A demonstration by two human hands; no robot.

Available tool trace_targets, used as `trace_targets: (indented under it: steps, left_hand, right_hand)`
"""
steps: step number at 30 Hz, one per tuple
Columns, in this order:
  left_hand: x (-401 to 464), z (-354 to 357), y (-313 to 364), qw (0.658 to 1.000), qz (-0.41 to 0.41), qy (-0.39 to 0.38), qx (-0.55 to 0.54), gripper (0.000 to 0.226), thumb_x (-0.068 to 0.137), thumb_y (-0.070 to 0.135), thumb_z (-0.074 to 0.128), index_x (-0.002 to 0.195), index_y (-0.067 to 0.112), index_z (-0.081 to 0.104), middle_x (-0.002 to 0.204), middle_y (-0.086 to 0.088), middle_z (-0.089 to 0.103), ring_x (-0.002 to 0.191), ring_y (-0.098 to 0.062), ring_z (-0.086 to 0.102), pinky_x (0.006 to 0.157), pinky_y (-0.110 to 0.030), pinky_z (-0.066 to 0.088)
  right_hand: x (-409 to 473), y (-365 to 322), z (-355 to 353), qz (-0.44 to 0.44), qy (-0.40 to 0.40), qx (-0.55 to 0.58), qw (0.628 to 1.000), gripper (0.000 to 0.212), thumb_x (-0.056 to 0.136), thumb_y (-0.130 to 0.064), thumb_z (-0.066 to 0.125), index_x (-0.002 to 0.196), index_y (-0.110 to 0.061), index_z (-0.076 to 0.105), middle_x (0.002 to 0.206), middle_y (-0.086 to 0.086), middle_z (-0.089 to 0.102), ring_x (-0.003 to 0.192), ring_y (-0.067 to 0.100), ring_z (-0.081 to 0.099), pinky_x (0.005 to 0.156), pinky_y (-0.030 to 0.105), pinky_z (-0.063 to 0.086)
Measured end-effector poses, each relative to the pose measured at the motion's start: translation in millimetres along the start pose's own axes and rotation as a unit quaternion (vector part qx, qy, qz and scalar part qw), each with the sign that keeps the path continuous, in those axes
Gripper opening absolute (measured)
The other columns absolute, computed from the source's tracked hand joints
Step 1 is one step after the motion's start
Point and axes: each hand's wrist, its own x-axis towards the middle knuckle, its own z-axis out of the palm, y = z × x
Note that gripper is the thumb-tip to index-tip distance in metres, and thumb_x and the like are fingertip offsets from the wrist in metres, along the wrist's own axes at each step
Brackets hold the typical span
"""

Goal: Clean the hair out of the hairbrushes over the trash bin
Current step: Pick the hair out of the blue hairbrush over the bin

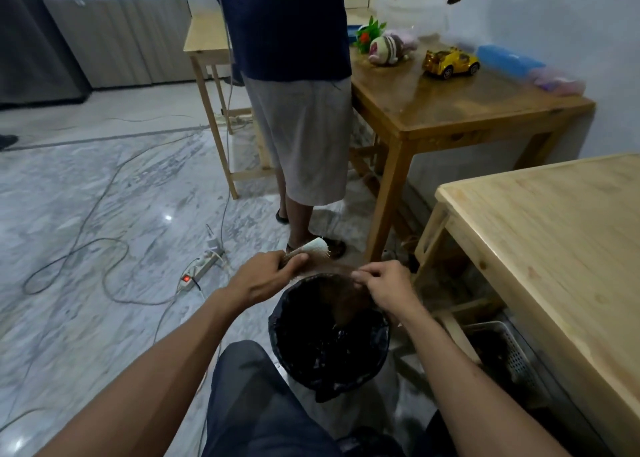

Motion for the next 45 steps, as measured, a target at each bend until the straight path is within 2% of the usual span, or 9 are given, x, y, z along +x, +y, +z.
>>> trace_targets:
  steps: [3,7,14,19,24,32,36,41,45]
  left_hand:
    - [-4,-6,-15,0.995,-0.051,-0.012,-0.085,0.081,0.087,0.082,0.036,0.073,0.004,0.056,0.062,-0.004,0.054,0.056,-0.024,0.055,0.056,-0.033,0.04]
    - [-3,-12,-20,0.972,-0.127,0.018,-0.195,0.09,0.086,0.081,0.041,0.101,-0.003,0.069,0.062,-0.005,0.055,0.049,-0.016,0.049,0.048,-0.027,0.039]
    - [-7,1,7,0.984,-0.085,-0.02,-0.154,0.066,0.095,0.069,0.031,0.099,0.013,0.066,0.089,-0.009,0.067,0.081,-0.027,0.064,0.079,-0.046,0.052]
    - [-5,4,16,0.971,-0.065,-0.075,-0.219,0.029,0.086,0.051,0.045,0.087,0.022,0.048,0.077,-0.001,0.056,0.063,-0.018,0.048,0.061,-0.037,0.039]
    - [-9,3,13,0.925,-0.076,-0.146,-0.343,0.029,0.102,0.043,0.05,0.089,0.017,0.047,0.066,-0.002,0.043,0.046,-0.011,0.038,0.043,-0.024,0.028]
    - [-3,-16,-26,0.882,-0.192,-0.106,-0.418,0.038,0.105,0.045,0.038,0.082,0.016,0.044,0.056,0.0,0.032,0.045,-0.013,0.022,0.044,-0.023,0.017]
    - [-5,-21,-46,0.887,-0.205,-0.063,-0.408,0.037,0.106,0.046,0.037,0.079,0.021,0.043,0.055,0.001,0.03,0.044,-0.013,0.023,0.046,-0.025,0.017]
    - [2,-4,-12,0.907,-0.144,-0.096,-0.383,0.03,0.103,0.045,0.043,0.093,0.017,0.046,0.063,-0.004,0.035,0.047,-0.014,0.028,0.048,-0.026,0.02]
    - [5,-2,10,0.919,-0.109,-0.111,-0.362,0.027,0.102,0.041,0.045,0.092,0.015,0.045,0.067,-0.006,0.043,0.046,-0.014,0.035,0.046,-0.025,0.026]
  right_hand:
    - [3,15,-12,0.062,0.013,-0.01,0.998,0.012,0.092,-0.027,0.076,0.097,-0.018,0.084,0.074,-0.009,0.078,0.075,-0.001,0.068,0.074,0.023,0.052]
    - [2,28,-10,0.12,0.027,0.036,0.992,0.013,0.091,-0.024,0.077,0.099,-0.016,0.084,0.075,-0.008,0.077,0.079,0.004,0.069,0.095,0.037,0.057]
    - [0,-5,1,0.05,-0.148,0.076,0.985,0.082,0.073,-0.035,0.073,0.151,-0.035,0.047,0.153,0.002,0.046,0.139,0.024,0.043,0.105,0.039,0.041]
    - [-3,-23,-1,-0.012,-0.124,0.138,0.982,0.052,0.089,-0.052,0.074,0.132,-0.025,0.065,0.116,-0.01,0.068,0.1,0.0,0.064,0.077,0.016,0.045]
    - [-3,-16,10,-0.026,-0.043,0.162,0.986,0.01,0.091,-0.028,0.078,0.091,-0.019,0.083,0.079,0.001,0.08,0.066,0.005,0.067,0.074,0.024,0.055]
    - [1,-3,-10,0.016,0.043,0.225,0.973,0.017,0.09,-0.022,0.078,0.075,-0.016,0.08,0.066,0.001,0.074,0.064,0.013,0.065,0.068,0.029,0.056]
    - [2,13,-23,0.045,0.025,0.194,0.98,0.012,0.094,-0.019,0.074,0.092,-0.009,0.082,0.075,0.0,0.076,0.068,0.009,0.068,0.067,0.02,0.057]
    - [1,3,-3,0.022,-0.087,0.066,0.994,0.039,0.101,-0.03,0.06,0.141,-0.025,0.062,0.139,-0.002,0.062,0.132,0.019,0.055,0.108,0.033,0.044]
    - [-2,-14,-5,0.008,-0.083,0.143,0.986,0.049,0.099,-0.043,0.061,0.145,-0.026,0.058,0.137,-0.007,0.056,0.125,0.009,0.048,0.097,0.027,0.034]
